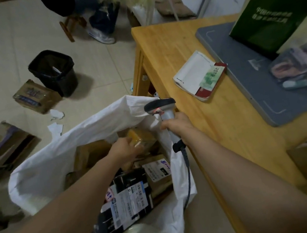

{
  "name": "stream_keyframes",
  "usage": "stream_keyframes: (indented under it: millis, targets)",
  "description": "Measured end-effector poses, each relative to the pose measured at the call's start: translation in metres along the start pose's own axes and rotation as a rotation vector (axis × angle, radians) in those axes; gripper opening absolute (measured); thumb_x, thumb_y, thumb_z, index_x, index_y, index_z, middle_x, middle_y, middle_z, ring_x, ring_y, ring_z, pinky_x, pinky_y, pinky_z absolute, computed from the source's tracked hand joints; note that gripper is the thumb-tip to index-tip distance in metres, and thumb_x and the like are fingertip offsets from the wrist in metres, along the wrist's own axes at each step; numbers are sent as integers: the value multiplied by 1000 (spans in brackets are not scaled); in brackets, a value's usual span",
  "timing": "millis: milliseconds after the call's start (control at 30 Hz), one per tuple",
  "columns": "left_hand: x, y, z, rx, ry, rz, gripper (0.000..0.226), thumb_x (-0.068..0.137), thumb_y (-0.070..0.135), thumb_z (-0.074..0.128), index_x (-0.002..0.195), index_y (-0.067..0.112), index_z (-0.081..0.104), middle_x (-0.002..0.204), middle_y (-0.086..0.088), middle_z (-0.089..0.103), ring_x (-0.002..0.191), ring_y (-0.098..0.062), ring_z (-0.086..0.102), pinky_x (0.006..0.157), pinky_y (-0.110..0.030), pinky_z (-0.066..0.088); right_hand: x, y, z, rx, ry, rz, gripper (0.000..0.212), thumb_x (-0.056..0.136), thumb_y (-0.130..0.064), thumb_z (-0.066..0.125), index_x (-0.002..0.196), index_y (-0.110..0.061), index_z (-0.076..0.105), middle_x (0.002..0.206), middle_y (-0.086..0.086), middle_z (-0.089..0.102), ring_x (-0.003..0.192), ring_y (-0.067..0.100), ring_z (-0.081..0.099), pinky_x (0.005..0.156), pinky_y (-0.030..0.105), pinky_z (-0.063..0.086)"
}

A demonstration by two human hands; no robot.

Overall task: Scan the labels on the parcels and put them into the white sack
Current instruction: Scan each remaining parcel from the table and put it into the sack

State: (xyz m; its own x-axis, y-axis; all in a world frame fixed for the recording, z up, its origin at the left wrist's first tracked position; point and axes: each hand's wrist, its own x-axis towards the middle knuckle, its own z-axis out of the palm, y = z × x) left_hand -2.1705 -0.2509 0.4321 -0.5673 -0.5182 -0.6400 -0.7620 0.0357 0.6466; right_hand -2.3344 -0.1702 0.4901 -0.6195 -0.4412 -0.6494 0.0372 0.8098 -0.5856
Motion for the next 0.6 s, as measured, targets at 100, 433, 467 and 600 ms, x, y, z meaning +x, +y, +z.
stream_keyframes:
  millis: [100, 433, 467, 600]
  targets:
    - [-12, -2, 5, 55, 20, 64, 18, 90, 22, 63, 107, 16, 66, 93, 0, 66, 94, -21, 64, 74, -26, 47, -9, 8, -1, 7, -52, -4, 22, 80, -8, 69, 95, -12, 53, 88, 5, 55, 83, 20, 57, 65, 28, 44]
    - [-59, 49, 9, 161, 84, 208, 16, 89, 11, 57, 103, 15, 65, 101, -5, 67, 94, -21, 62, 83, -32, 49, -80, 26, -40, 288, 46, -48, 13, 76, -1, 67, 82, -9, 58, 79, 12, 62, 68, 24, 60, 63, 34, 50]
    - [-65, 61, 16, 157, 87, 242, 15, 91, 14, 56, 103, 15, 64, 102, -5, 67, 95, -21, 62, 86, -35, 50, -93, 33, -48, 382, 50, -32, 13, 76, 3, 66, 81, -6, 58, 80, 16, 63, 68, 26, 62, 66, 38, 54]
    - [-84, 118, 59, 226, 90, 323, 55, 90, 17, 57, 143, 11, 42, 139, -11, 51, 113, -29, 59, 87, -35, 51, -147, 67, -85, 655, 139, -50, 9, 78, 9, 64, 79, 3, 57, 84, 28, 67, 70, 33, 68, 69, 43, 59]
